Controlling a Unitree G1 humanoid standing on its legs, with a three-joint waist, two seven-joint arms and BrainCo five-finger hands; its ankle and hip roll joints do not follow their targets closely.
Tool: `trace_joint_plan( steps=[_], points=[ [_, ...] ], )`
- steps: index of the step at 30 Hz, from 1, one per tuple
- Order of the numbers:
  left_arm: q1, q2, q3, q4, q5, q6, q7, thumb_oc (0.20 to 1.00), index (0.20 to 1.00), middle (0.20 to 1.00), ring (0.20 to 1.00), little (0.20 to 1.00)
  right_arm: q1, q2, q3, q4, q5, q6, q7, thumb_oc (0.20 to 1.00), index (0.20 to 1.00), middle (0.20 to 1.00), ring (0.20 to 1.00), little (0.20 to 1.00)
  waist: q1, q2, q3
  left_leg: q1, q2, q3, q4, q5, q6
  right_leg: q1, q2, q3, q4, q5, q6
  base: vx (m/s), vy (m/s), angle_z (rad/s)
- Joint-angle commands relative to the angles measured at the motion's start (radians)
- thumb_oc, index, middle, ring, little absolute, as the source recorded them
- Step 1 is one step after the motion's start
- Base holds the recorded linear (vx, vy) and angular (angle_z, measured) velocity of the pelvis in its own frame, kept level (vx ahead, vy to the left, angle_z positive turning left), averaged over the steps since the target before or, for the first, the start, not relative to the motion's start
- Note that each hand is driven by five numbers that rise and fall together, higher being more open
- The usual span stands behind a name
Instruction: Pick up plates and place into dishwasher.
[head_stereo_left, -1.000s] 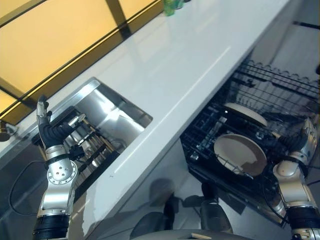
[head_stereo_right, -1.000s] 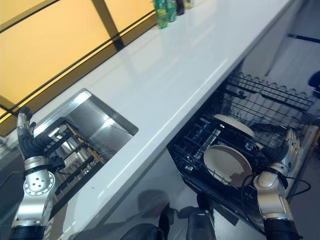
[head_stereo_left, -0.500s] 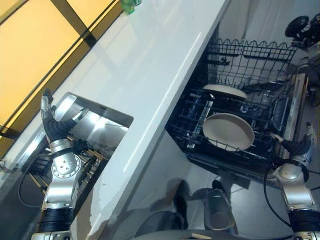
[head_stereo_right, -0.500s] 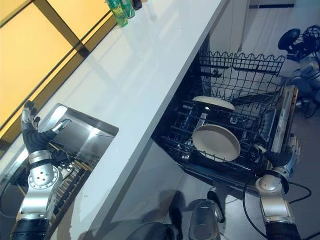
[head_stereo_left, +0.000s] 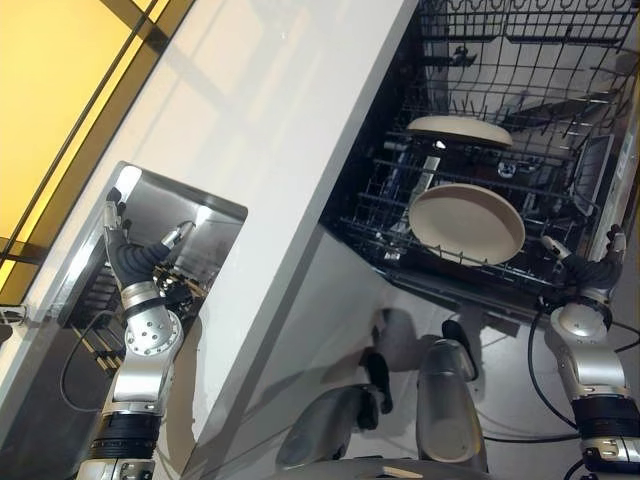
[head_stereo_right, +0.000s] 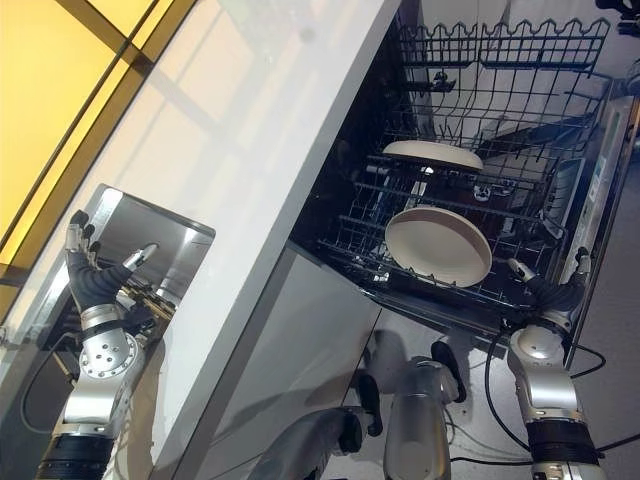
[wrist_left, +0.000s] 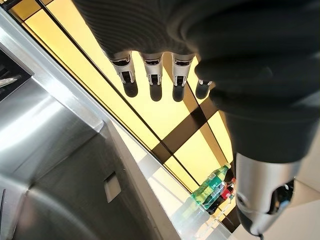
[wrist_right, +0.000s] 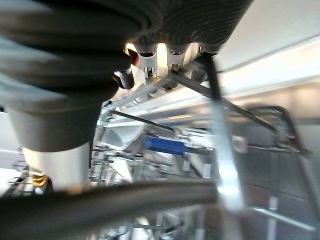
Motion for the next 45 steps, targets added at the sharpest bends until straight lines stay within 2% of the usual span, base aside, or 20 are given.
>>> trace_joint_plan(
  steps=[1, 5, 11, 17, 24, 28, 36, 45],
  points=[
    [-0.014, 0.018, 0.028, -0.054, -0.015, -0.038, 0.017, 1.000, 1.000, 1.000, 1.000, 1.000, -0.109, -0.032, 0.012, -0.020, 0.075, -0.024, 0.109, 1.000, 1.000, 1.000, 1.000, 1.000, 0.023, -0.003, 0.009, -0.078, -0.056, -0.021, 0.138, -0.004, 0.022, 0.038, 0.004, -0.036, -0.006, 0.018, -0.091, -0.01, 0.041, 0.06],
    [-0.028, 0.013, 0.011, -0.074, -0.010, -0.025, 0.028, 1.000, 1.000, 1.000, 1.000, 1.000, -0.165, -0.018, 0.055, 0.011, 0.141, -0.064, 0.210, 1.000, 1.000, 1.000, 1.000, 1.000, 0.047, -0.007, 0.015, -0.091, -0.061, -0.036, 0.136, 0.006, 0.019, 0.033, 0.001, -0.043, -0.007, 0.016, -0.098, -0.02, 0.028, 0.05],
    [-0.032, 0.007, -0.002, -0.080, 0.001, -0.013, 0.052, 1.000, 1.000, 1.000, 1.000, 1.000, -0.195, 0.021, 0.128, -0.016, 0.135, -0.096, 0.316, 1.000, 1.000, 1.000, 1.000, 1.000, 0.074, -0.020, 0.016, -0.115, -0.063, -0.048, 0.133, 0.022, 0.023, 0.021, -0.006, -0.055, -0.013, 0.025, -0.098, -0.02, 0.028, 0.12],
    [-0.031, 0.007, -0.005, -0.077, 0.007, -0.018, 0.054, 1.000, 1.000, 1.000, 1.000, 1.000, -0.232, 0.067, 0.179, -0.017, 0.171, -0.144, 0.381, 1.000, 1.000, 1.000, 1.000, 1.000, 0.105, -0.025, 0.012, -0.125, -0.069, -0.056, 0.128, 0.029, 0.028, 0.025, -0.018, -0.075, -0.018, 0.028, -0.094, 0.02, 0.048, 0.10],
    [-0.012, 0.013, -0.010, -0.078, 0.003, -0.010, 0.059, 1.000, 1.000, 1.000, 1.000, 1.000, -0.256, 0.101, 0.213, -0.031, 0.144, -0.132, 0.380, 1.000, 1.000, 1.000, 1.000, 1.000, 0.140, -0.036, 0.005, -0.128, -0.071, -0.061, 0.132, 0.029, 0.031, 0.042, -0.038, -0.100, -0.018, 0.029, -0.090, 0.05, 0.078, 0.18],
    [0.013, 0.013, -0.004, -0.085, -0.008, -0.016, 0.068, 1.000, 1.000, 1.000, 1.000, 1.000, -0.255, 0.091, 0.210, -0.032, 0.138, -0.116, 0.368, 1.000, 1.000, 1.000, 1.000, 1.000, 0.165, -0.043, -0.001, -0.117, -0.073, -0.070, 0.124, 0.034, 0.033, 0.069, -0.055, -0.119, -0.031, 0.029, -0.090, 0.06, 0.088, 0.25],
    [0.046, 0.034, 0.021, -0.101, -0.006, -0.018, 0.044, 1.000, 1.000, 1.000, 1.000, 1.000, -0.295, 0.084, 0.183, 0.008, 0.168, -0.140, 0.322, 1.000, 1.000, 1.000, 1.000, 1.000, 0.237, -0.073, -0.003, -0.129, -0.069, -0.104, 0.106, 0.050, 0.035, 0.101, -0.086, -0.186, -0.065, 0.043, -0.085, 0.01, -0.006, 0.41],
    [0.050, 0.064, 0.041, -0.123, -0.006, -0.017, 0.029, 1.000, 1.000, 1.000, 1.000, 1.000, -0.396, 0.091, 0.209, 0.047, 0.155, -0.152, 0.277, 1.000, 1.000, 1.000, 1.000, 1.000, 0.303, -0.079, 0.005, -0.134, -0.072, -0.143, 0.078, 0.074, 0.035, 0.135, -0.121, -0.253, -0.100, 0.058, -0.074, -0.02, -0.028, 0.35]
  ],
)
